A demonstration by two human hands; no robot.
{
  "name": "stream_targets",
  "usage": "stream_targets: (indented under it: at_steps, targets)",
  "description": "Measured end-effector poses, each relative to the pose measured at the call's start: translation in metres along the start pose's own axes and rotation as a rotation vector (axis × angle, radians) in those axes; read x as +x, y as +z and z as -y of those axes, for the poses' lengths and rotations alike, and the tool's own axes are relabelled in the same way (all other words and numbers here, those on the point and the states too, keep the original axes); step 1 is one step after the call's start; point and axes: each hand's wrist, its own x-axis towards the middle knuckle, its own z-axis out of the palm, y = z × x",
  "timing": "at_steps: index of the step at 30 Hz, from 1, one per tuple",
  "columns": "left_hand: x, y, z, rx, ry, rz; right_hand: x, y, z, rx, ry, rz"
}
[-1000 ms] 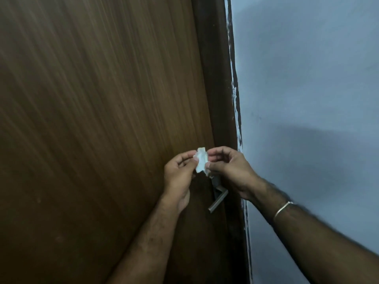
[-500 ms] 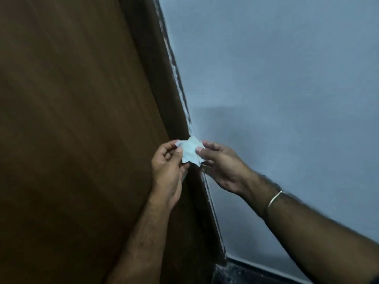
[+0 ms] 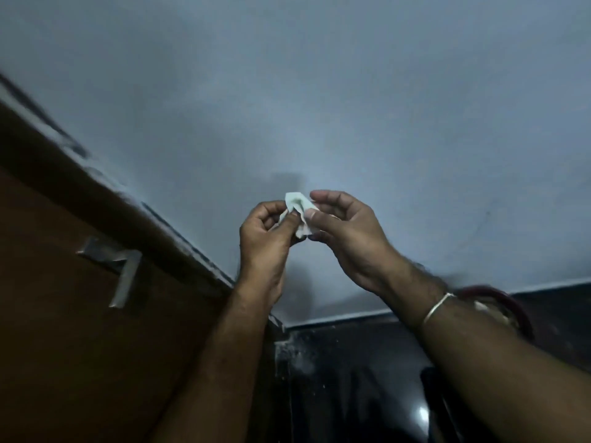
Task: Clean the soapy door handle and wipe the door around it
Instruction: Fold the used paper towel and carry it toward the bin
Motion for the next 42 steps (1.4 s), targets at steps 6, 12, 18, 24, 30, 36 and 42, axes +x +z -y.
stream_targets:
  at_steps: [6, 12, 18, 24, 30, 36, 42]
  targets:
    - [-0.004, 0.1, 0.081, -0.028, -0.259, 0.163, 0.004, -0.113, -0.027, -0.389, -0.16, -0.412]
    - [-0.015, 0.173, 0.191, -0.101, -0.61, 0.375, -0.011, -0.23, -0.088, -0.897, -0.235, -0.466]
    - [-0.028, 0.241, 0.31, 0.032, -0.738, 0.426, -0.031, -0.349, -0.145, -0.606, 0.088, -0.696]
    - [-0.035, 0.302, 0.425, -0.044, -0.892, 0.606, -0.027, -0.464, -0.176, -0.541, 0.318, -0.706]
    - [-0.032, 0.36, 0.519, 0.217, -0.805, 0.665, -0.005, -0.559, -0.21, -0.101, 0.594, -0.668]
    - [-0.024, 0.395, 0.586, 0.362, -0.856, 0.703, 0.023, -0.631, -0.243, -0.88, 0.679, -0.73]
    - [-0.019, 0.369, 0.631, 0.503, -0.883, 0.668, 0.035, -0.672, -0.249, -1.116, 0.785, -0.572]
